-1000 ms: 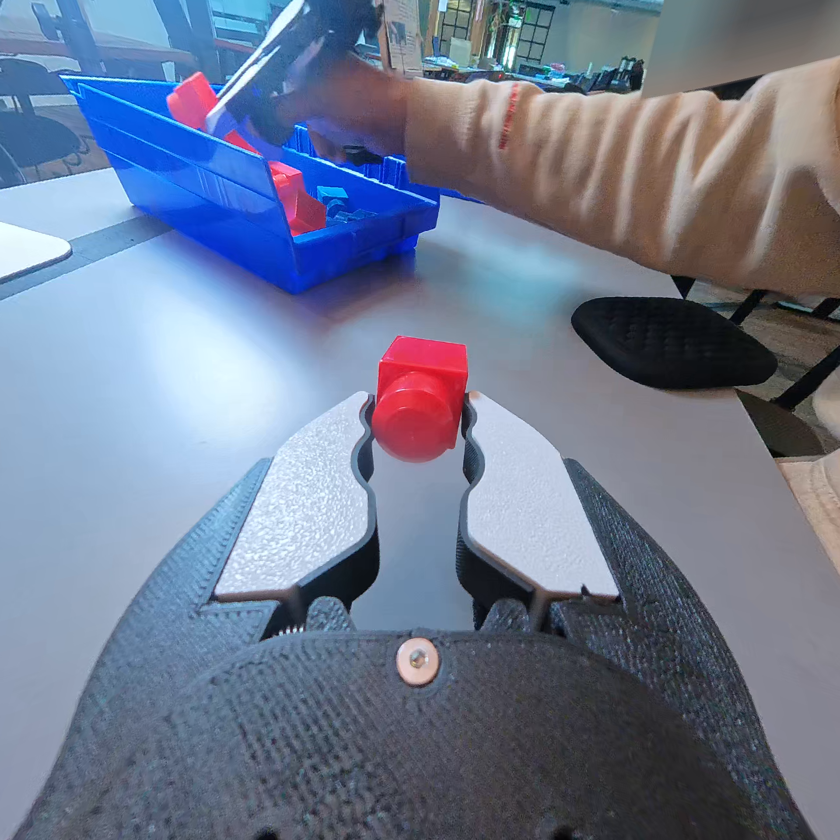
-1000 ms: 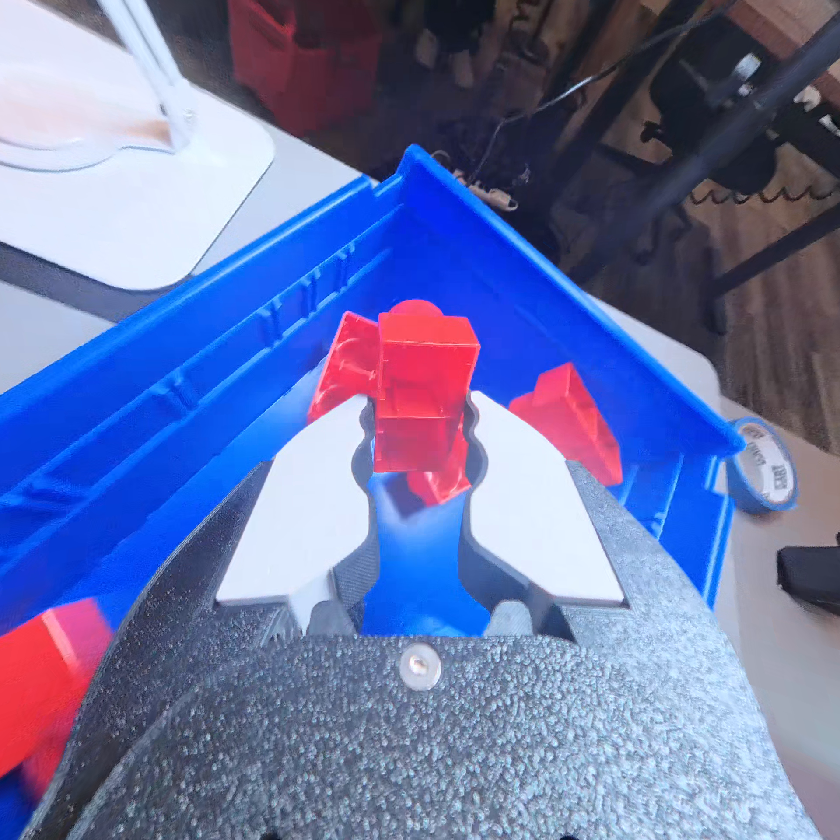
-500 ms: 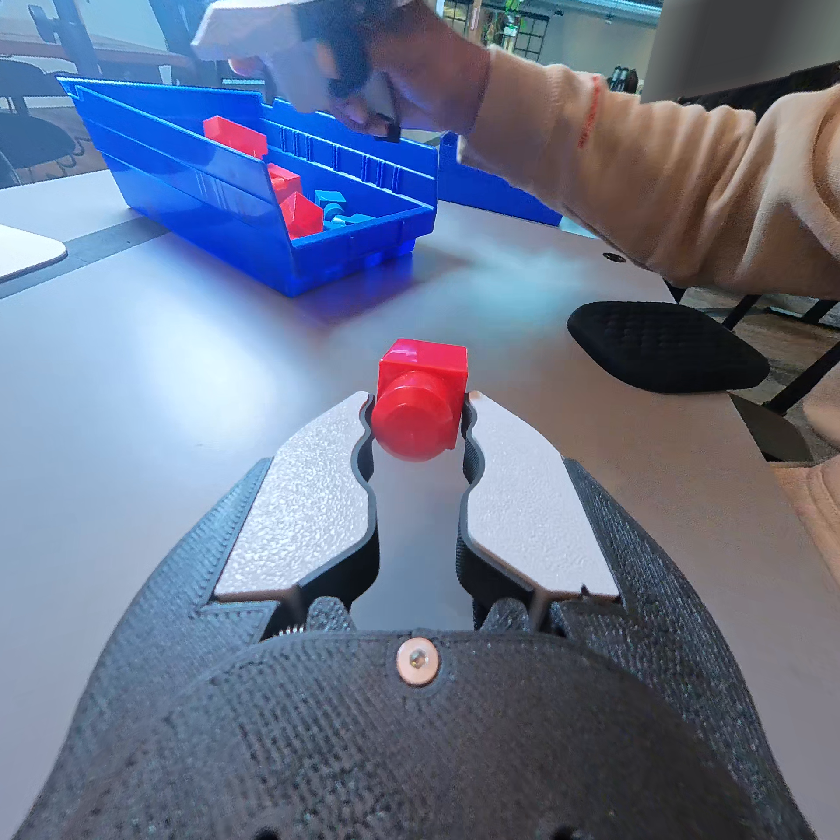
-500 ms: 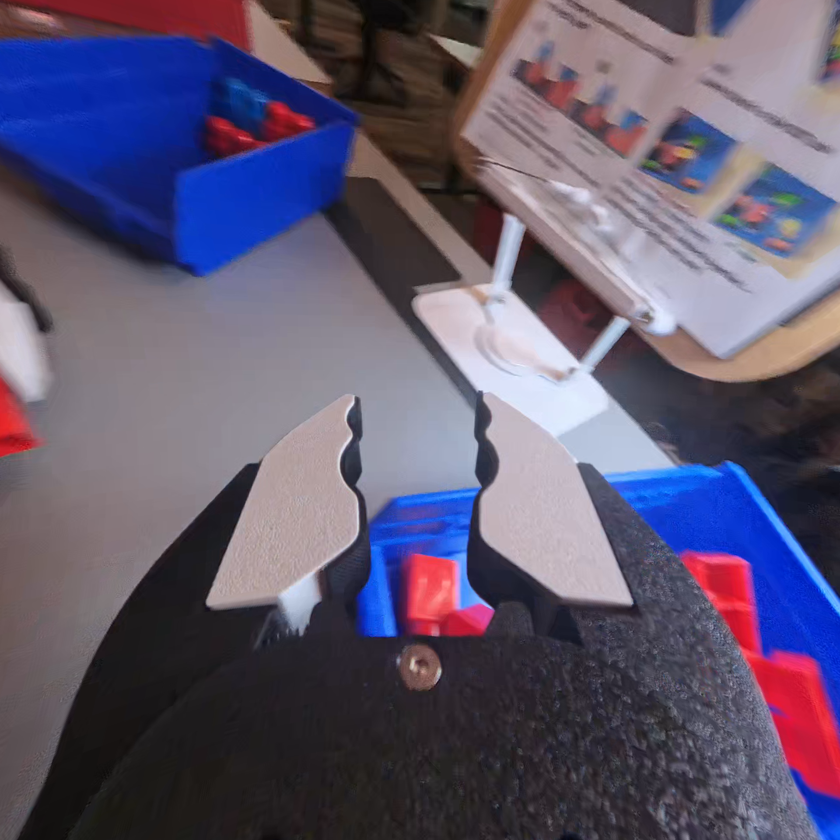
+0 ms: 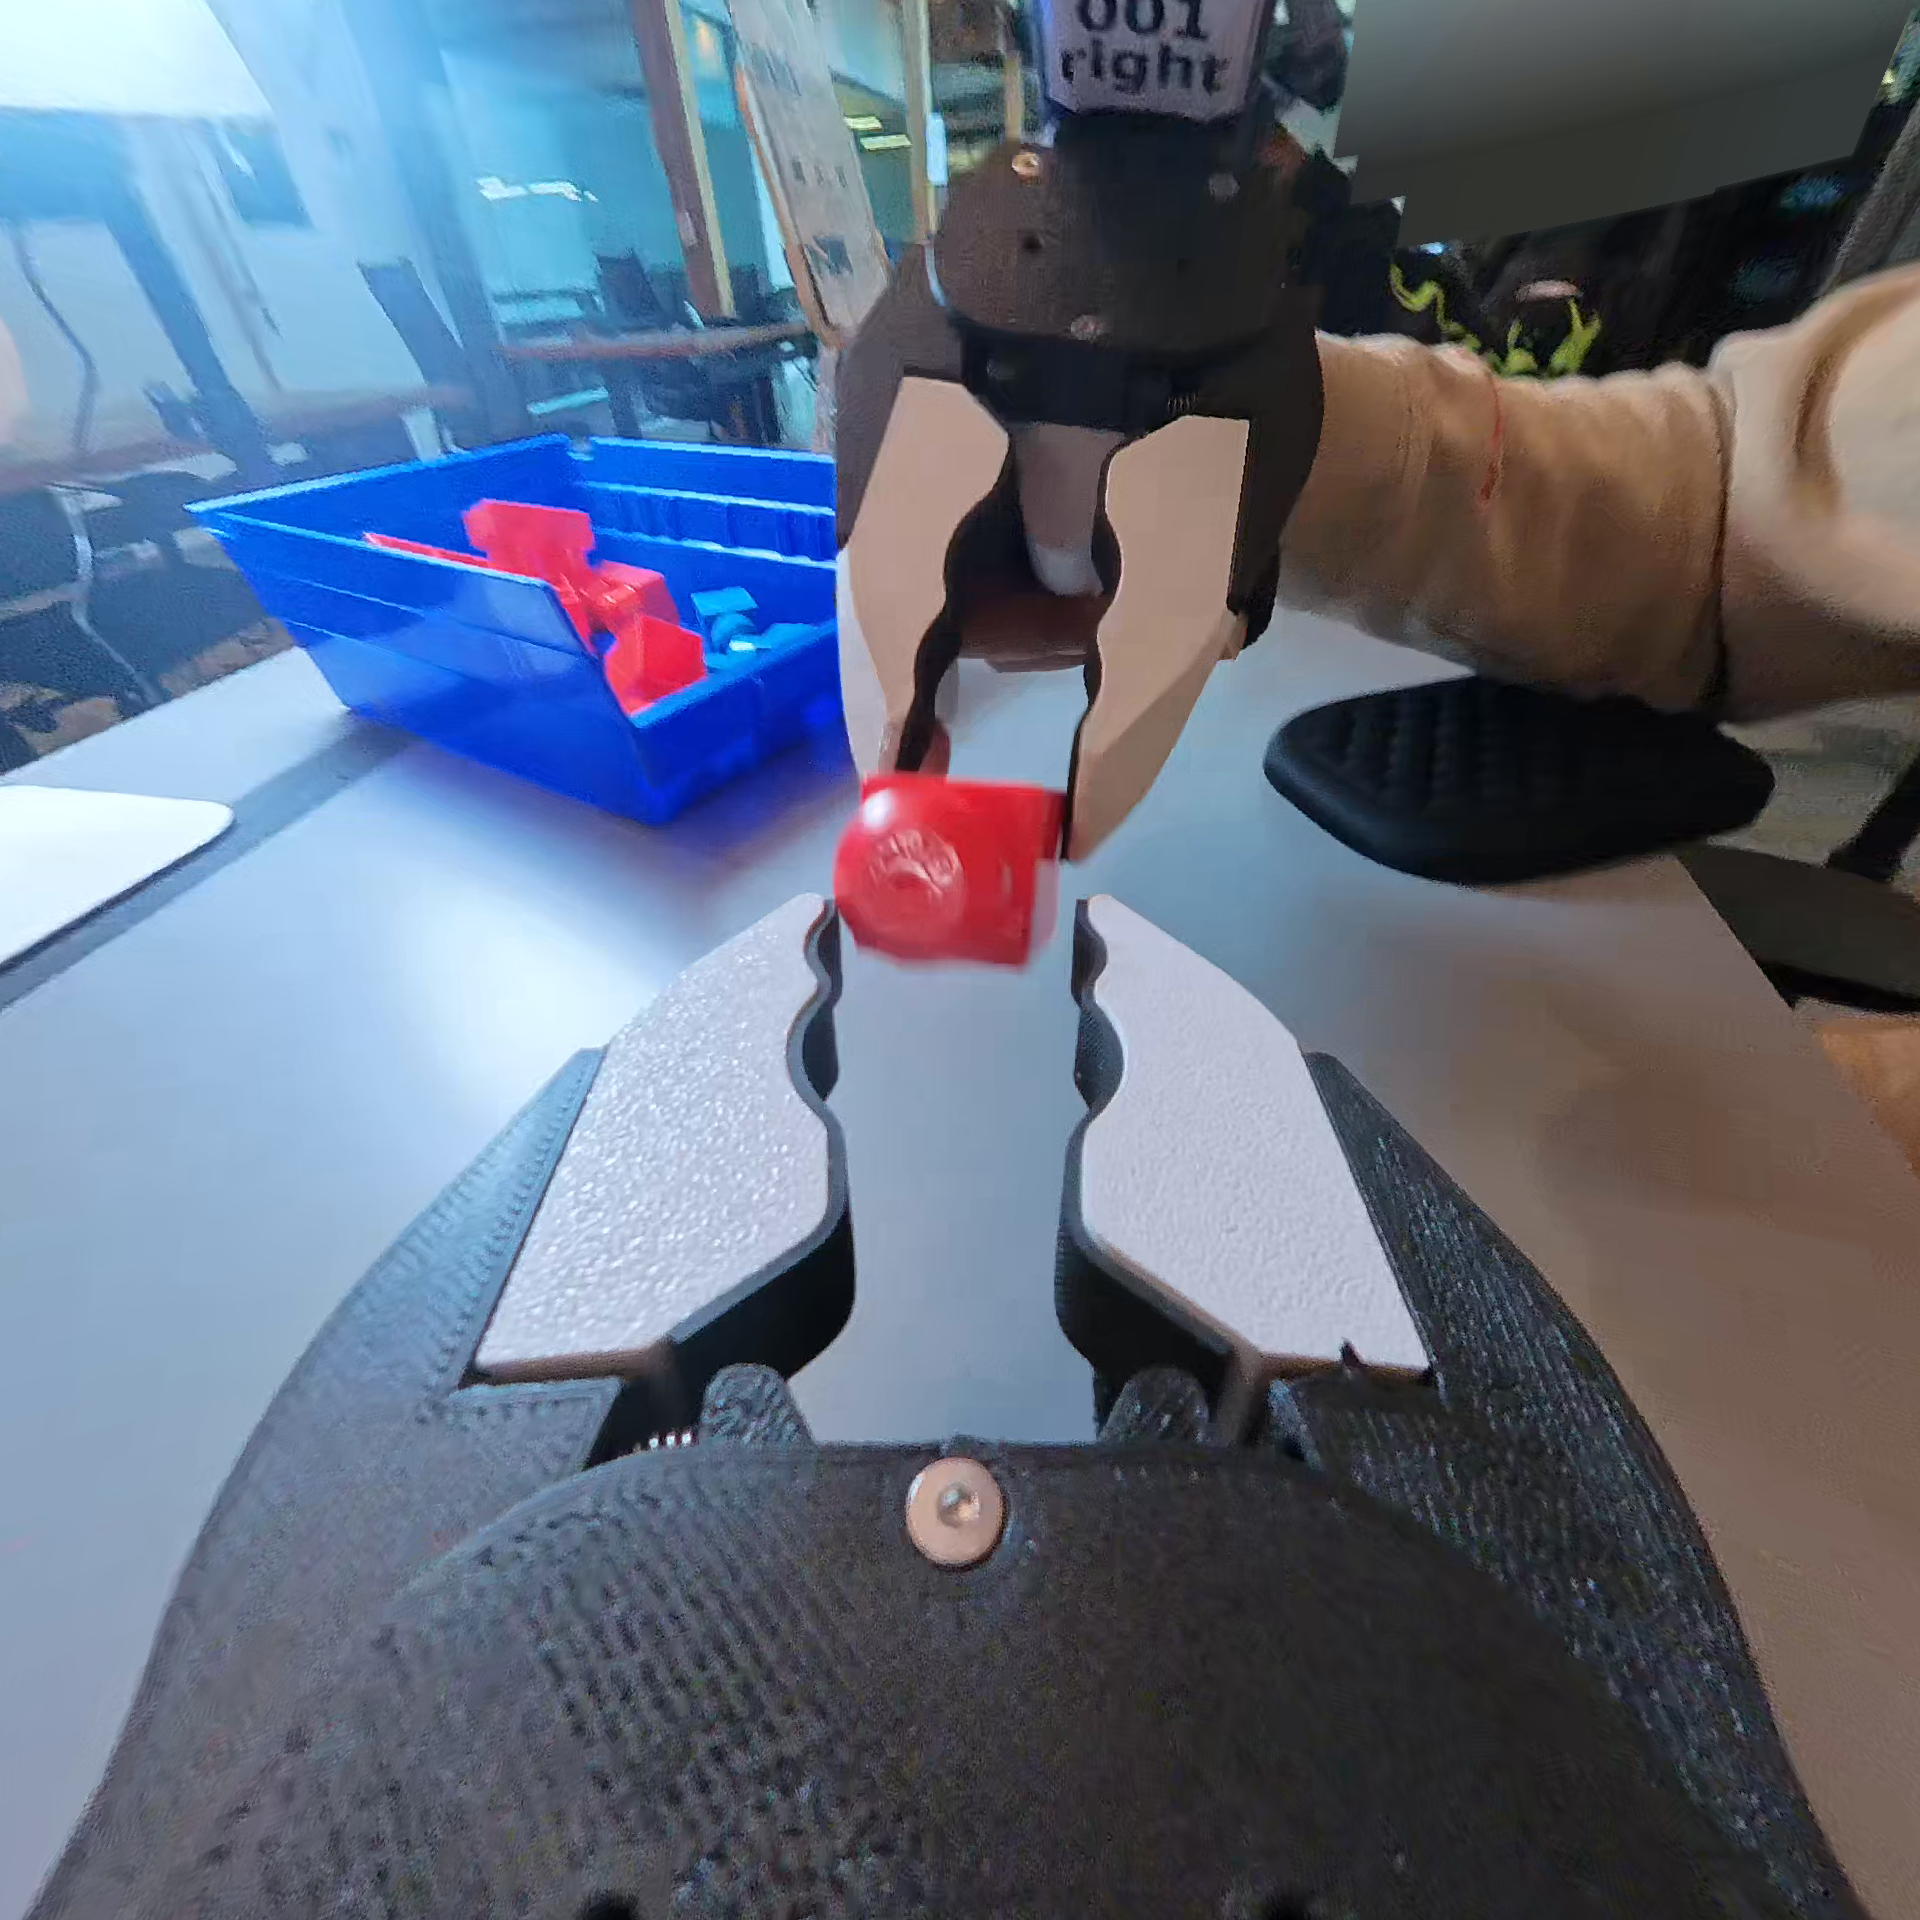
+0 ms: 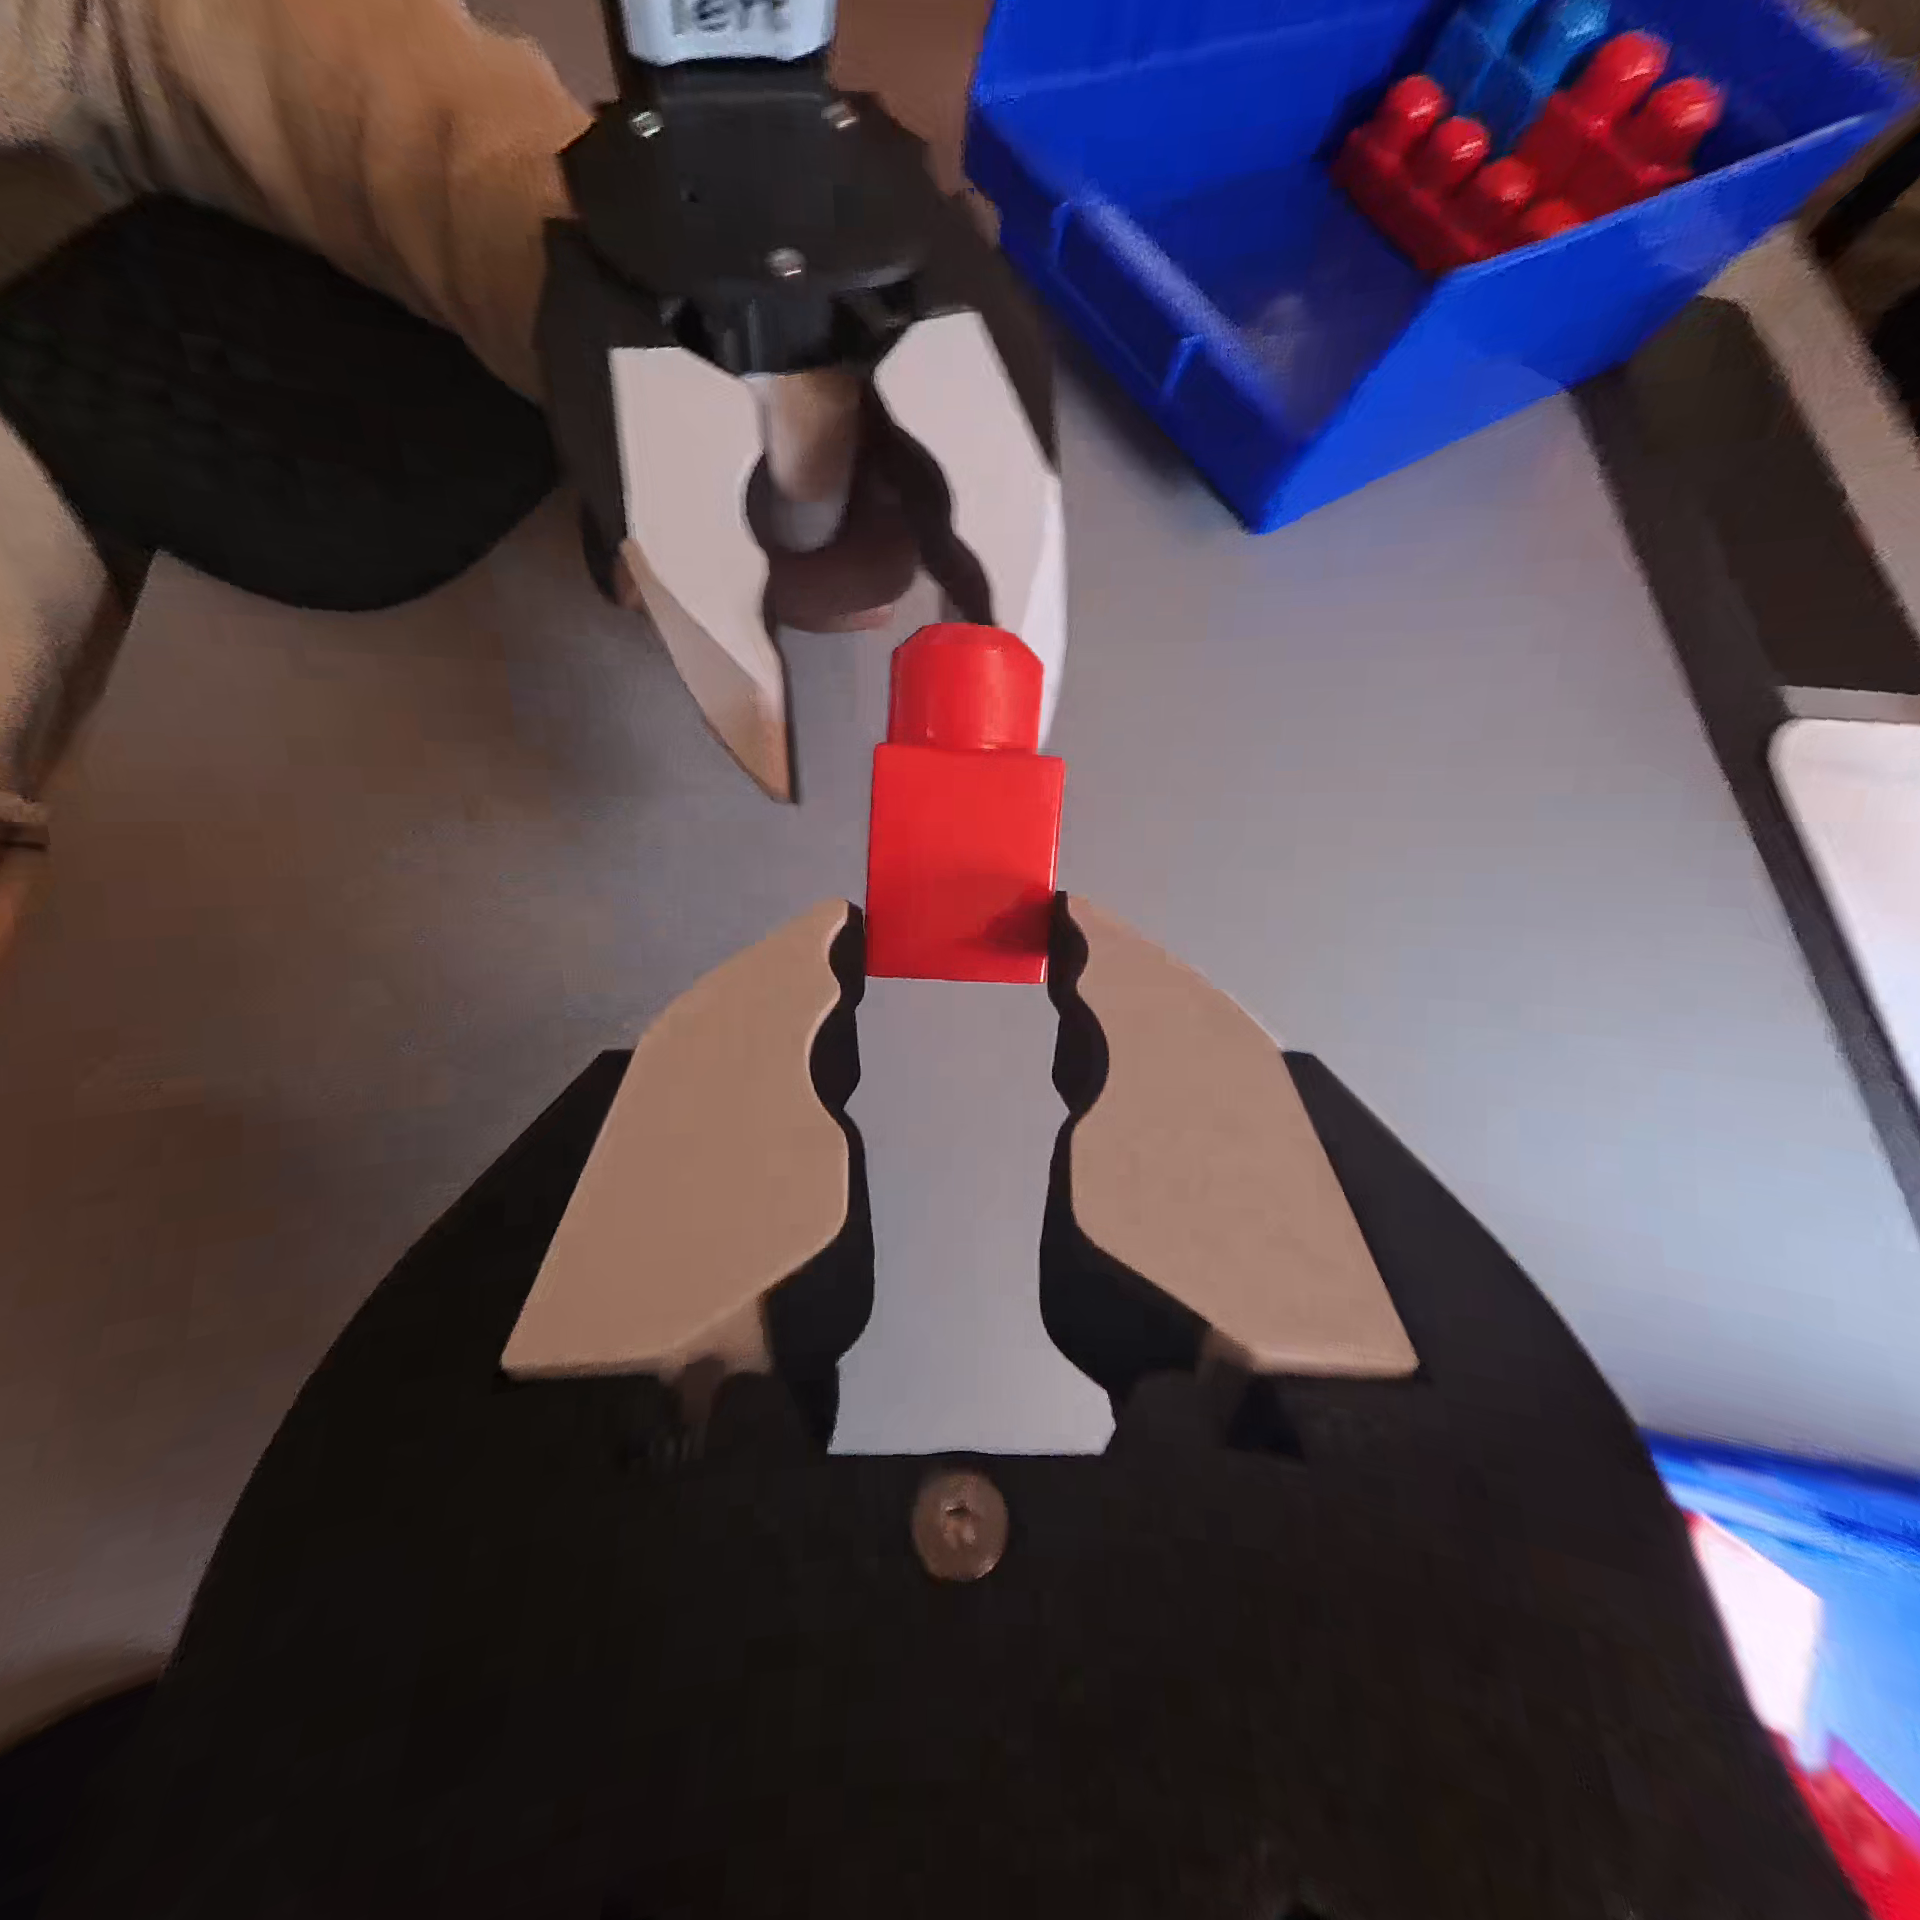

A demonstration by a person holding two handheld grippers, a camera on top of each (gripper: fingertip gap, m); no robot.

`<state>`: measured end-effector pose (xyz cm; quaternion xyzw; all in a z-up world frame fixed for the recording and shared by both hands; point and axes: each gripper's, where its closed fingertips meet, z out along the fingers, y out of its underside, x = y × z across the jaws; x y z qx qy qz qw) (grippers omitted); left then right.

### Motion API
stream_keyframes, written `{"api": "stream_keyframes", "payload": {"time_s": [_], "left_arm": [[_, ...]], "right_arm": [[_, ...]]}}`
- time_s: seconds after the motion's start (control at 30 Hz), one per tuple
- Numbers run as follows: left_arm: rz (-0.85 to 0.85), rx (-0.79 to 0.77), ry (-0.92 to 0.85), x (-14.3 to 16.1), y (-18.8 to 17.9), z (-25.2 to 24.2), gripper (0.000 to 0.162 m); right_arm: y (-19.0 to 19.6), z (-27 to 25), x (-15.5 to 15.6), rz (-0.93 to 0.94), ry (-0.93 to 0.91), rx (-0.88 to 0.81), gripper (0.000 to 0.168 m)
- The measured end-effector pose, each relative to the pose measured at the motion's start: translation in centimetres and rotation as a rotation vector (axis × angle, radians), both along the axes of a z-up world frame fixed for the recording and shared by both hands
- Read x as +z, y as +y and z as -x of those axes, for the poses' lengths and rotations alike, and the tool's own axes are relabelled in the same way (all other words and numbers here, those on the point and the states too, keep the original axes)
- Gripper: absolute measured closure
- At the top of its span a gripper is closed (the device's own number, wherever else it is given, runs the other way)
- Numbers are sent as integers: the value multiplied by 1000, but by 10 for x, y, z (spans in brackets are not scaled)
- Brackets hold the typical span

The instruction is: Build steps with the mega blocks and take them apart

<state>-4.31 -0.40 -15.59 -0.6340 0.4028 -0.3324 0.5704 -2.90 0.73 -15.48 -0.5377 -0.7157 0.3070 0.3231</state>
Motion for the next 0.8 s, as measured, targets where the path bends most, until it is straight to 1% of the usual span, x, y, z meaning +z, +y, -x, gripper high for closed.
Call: {"api": "stream_keyframes", "payload": {"time_s": [0.07,0.1,0.13,0.2,0.23,0.27,0.3,0.37,0.43,0.5,0.57,0.6,0.67,0.7,0.8], "left_arm": [[0,46,-43,7,8,9,113],[3,66,-63,10,12,13,113],[10,78,-75,10,14,17,114],[26,81,-73,7,17,19,116],[28,80,-65,5,17,18,117],[28,77,-53,1,17,16,118],[28,70,-37,-3,16,14,119],[24,56,3,-10,14,10,121],[10,49,41,-15,13,7,122],[-7,43,56,-16,11,6,123],[-11,45,63,-16,11,6,123],[-11,48,64,-16,12,6,123],[-6,57,45,-13,13,9,122],[-4,68,36,-10,15,12,122],[-32,135,28,4,27,29,120]], "right_arm": [[31,-13,19,-26,78,-124,134],[54,-23,29,-43,113,-218,134],[81,-36,36,-72,138,-340,134],[149,-77,45,-171,146,-694,134],[178,-104,44,-216,125,-864,134],[198,-128,38,-232,85,-1001,134],[211,-150,29,-233,31,-1106,134],[224,-183,10,-269,-95,-1242,134],[228,-209,-3,-367,-258,-1307,134],[227,-227,-11,-461,-418,-1329,134],[225,-230,-13,-519,-465,-1323,134],[224,-230,-10,-553,-471,-1317,130],[220,-224,0,-589,-431,-1295,124],[217,-217,5,-567,-380,-1278,123],[198,-178,24,-390,-107,-1169,123]]}}
